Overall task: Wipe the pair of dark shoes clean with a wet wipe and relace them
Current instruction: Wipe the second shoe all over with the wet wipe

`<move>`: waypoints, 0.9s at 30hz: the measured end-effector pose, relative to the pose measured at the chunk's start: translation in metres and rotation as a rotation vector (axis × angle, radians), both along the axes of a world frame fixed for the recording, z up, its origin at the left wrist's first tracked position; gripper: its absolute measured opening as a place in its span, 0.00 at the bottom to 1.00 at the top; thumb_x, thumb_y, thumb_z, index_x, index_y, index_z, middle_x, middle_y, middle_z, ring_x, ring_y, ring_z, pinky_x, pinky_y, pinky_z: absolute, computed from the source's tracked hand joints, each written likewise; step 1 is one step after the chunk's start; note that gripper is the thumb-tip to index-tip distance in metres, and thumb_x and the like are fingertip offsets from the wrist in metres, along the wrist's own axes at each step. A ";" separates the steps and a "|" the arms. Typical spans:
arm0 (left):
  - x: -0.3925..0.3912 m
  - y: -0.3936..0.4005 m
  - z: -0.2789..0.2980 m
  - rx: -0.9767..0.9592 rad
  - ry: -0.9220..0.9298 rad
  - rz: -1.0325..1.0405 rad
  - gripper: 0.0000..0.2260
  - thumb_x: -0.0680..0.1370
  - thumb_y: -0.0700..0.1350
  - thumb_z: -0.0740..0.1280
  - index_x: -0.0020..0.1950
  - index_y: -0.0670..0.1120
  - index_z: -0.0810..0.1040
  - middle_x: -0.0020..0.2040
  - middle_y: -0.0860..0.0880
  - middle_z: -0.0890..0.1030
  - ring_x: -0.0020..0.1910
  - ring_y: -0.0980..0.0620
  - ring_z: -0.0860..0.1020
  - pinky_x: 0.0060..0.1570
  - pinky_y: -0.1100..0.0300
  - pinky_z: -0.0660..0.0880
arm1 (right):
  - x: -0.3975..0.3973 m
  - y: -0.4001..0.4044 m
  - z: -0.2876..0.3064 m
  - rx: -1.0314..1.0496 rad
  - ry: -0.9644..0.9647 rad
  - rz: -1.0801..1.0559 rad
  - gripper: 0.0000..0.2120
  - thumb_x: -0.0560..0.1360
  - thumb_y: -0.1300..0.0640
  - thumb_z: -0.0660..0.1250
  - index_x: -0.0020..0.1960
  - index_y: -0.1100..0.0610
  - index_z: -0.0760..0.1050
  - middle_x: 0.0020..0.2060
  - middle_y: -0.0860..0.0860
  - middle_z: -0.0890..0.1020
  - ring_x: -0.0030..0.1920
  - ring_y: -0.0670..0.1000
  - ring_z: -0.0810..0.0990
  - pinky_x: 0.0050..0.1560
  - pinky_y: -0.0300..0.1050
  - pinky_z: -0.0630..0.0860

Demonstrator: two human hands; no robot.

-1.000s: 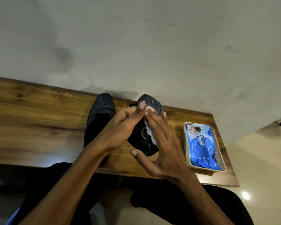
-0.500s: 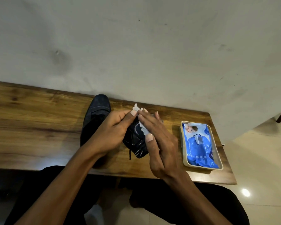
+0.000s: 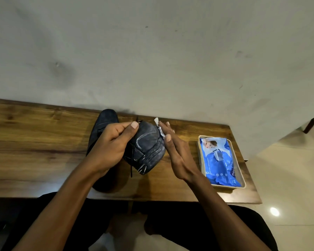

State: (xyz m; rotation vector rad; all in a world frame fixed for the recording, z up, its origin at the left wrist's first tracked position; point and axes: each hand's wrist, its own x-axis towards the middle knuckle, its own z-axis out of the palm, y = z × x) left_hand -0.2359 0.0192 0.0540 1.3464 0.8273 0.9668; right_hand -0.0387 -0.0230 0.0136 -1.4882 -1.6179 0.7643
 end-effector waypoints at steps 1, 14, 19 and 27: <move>0.000 0.000 -0.001 -0.002 0.006 0.002 0.16 0.81 0.51 0.60 0.47 0.44 0.85 0.42 0.40 0.85 0.41 0.47 0.83 0.44 0.54 0.78 | -0.001 0.000 0.001 -0.029 -0.010 -0.005 0.38 0.79 0.27 0.45 0.81 0.47 0.61 0.79 0.42 0.64 0.80 0.37 0.55 0.81 0.55 0.56; -0.002 0.003 0.002 -0.083 -0.059 0.088 0.14 0.81 0.48 0.61 0.50 0.45 0.85 0.47 0.40 0.86 0.47 0.43 0.84 0.51 0.49 0.79 | -0.019 -0.034 0.023 0.239 0.040 0.097 0.20 0.85 0.61 0.54 0.76 0.60 0.70 0.76 0.51 0.72 0.77 0.49 0.67 0.75 0.56 0.68; -0.003 0.006 0.003 -0.116 -0.101 0.170 0.14 0.79 0.49 0.64 0.42 0.46 0.87 0.41 0.42 0.86 0.41 0.47 0.84 0.44 0.55 0.81 | -0.002 -0.011 0.004 0.129 0.032 -0.031 0.25 0.80 0.66 0.55 0.74 0.56 0.73 0.73 0.49 0.74 0.77 0.45 0.68 0.76 0.55 0.68; -0.001 0.005 0.004 -0.097 -0.065 0.171 0.16 0.83 0.46 0.61 0.44 0.47 0.87 0.44 0.40 0.86 0.44 0.41 0.84 0.49 0.48 0.80 | -0.022 -0.045 0.030 0.357 -0.138 0.056 0.25 0.79 0.73 0.59 0.74 0.61 0.72 0.71 0.54 0.78 0.70 0.46 0.76 0.69 0.41 0.74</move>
